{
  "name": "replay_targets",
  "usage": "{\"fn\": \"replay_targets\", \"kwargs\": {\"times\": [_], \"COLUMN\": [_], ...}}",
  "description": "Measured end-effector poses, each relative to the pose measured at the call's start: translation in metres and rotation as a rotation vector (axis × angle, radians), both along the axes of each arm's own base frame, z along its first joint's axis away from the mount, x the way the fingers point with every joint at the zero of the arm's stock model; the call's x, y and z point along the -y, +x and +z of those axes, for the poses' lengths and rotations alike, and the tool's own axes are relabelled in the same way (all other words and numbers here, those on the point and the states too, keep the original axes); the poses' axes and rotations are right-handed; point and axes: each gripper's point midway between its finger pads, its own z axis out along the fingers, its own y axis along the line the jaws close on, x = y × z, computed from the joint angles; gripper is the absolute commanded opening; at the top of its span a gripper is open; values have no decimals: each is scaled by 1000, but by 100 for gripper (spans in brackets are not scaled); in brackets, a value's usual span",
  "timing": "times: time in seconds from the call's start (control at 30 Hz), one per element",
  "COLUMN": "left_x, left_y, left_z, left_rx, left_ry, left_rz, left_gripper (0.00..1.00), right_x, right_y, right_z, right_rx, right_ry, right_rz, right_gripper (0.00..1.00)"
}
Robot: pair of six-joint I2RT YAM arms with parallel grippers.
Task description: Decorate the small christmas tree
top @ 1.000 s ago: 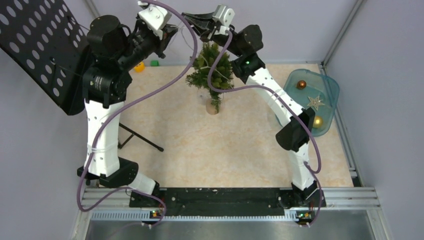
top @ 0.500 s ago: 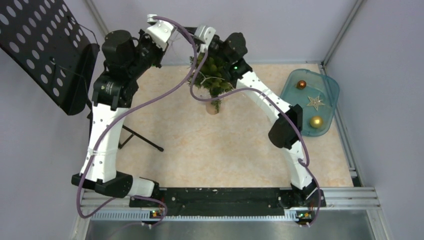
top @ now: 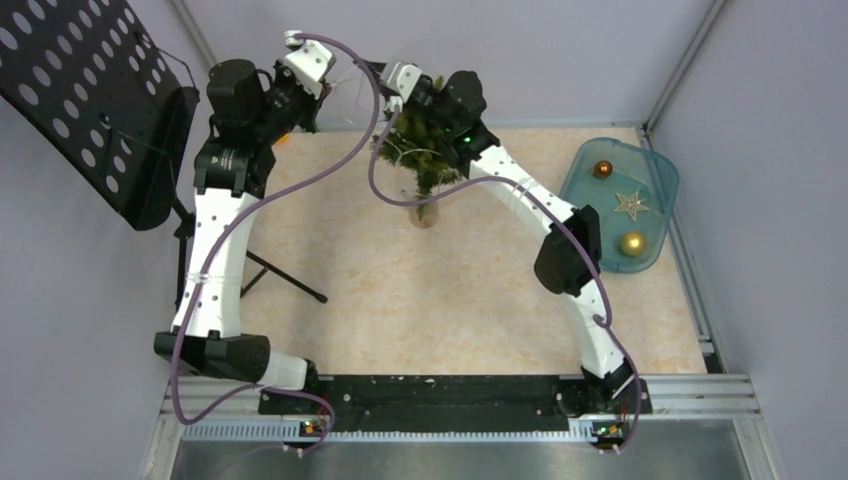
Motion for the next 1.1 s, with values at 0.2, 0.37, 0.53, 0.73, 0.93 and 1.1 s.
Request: {"fn": "replay_targets", "kwargs": {"times": [0.2,0.37,0.53,0.73,0.93,1.1], "left_x": [17,24,18,5,1,-23], "left_y": [-1,3,-1,-1,-10,-19], "left_z": [-8,-17,-18,-15,-3,-24], "left_rx": [-39,-67,-94,-133,-142,-176], "left_ry": [-41,-51,-59,-105,-167,-163], "left_rz": [-99,-142,-124,-66,-43,55], "left_gripper": [0,0,0,0,0,0], "right_x": [17,33,73,126,105,157], "right_y": [-2,-1,21,37,12,44], "right_z": [-6,-4,7,43,45,15], "right_rx": [-28,-73,-137,-150,-258,-693], "right_ry": [-33,-34,-3,55,74,186], "right_rz": [0,20,6,-10,135,-84], "right_gripper": [0,14,45,53,99,99]}}
